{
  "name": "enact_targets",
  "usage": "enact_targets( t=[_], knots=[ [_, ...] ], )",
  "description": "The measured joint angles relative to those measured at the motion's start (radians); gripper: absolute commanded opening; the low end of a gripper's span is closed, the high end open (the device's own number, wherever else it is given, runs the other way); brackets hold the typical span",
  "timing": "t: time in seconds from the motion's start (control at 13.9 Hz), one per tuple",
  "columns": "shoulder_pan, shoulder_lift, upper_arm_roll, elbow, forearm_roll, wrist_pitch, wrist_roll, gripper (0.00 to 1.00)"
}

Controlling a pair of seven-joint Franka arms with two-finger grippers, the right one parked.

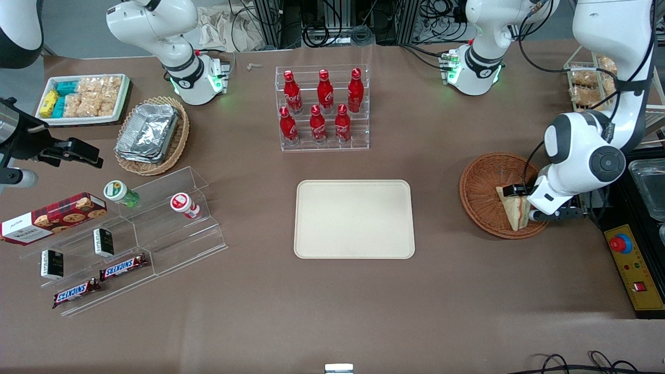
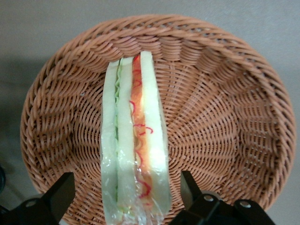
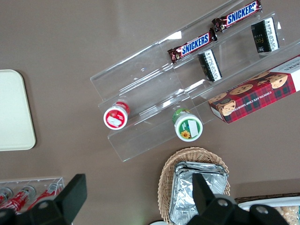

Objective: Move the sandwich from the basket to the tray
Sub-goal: 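Close the left gripper on the sandwich's wrapped edge, then lift the sandwich and carry it with the left gripper over the tray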

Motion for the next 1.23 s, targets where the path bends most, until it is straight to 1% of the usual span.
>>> enact_targets(
  t=[0.07, 0.22, 0.36, 0.43, 0.5, 0.58, 0.65, 0.72, 0.94, 1.08, 1.23],
  knots=[
    [0.004, 0.007, 0.001, 0.000, 0.000, 0.001, 0.000, 0.98],
    [0.007, 0.016, 0.003, 0.000, -0.001, 0.004, -0.001, 0.80],
    [0.007, 0.018, 0.003, 0.000, -0.002, 0.016, -0.024, 0.56],
    [0.007, 0.020, 0.003, 0.000, -0.002, 0.023, -0.042, 0.43],
    [0.006, 0.022, 0.002, 0.000, -0.003, 0.031, -0.061, 0.26],
    [0.004, 0.024, 0.001, 0.000, -0.003, 0.034, -0.081, 0.12],
    [0.002, 0.026, -0.002, 0.000, -0.003, 0.035, -0.098, 0.05],
    [0.001, 0.027, -0.005, 0.000, -0.003, 0.036, -0.111, 0.00],
    [-0.001, 0.027, -0.008, 0.006, -0.003, 0.036, -0.152, 0.00],
    [-0.024, 0.027, -0.016, 0.019, -0.003, 0.036, -0.241, 0.00],
    [-0.069, 0.026, -0.020, 0.050, -0.001, 0.022, -0.349, 0.00]
  ],
)
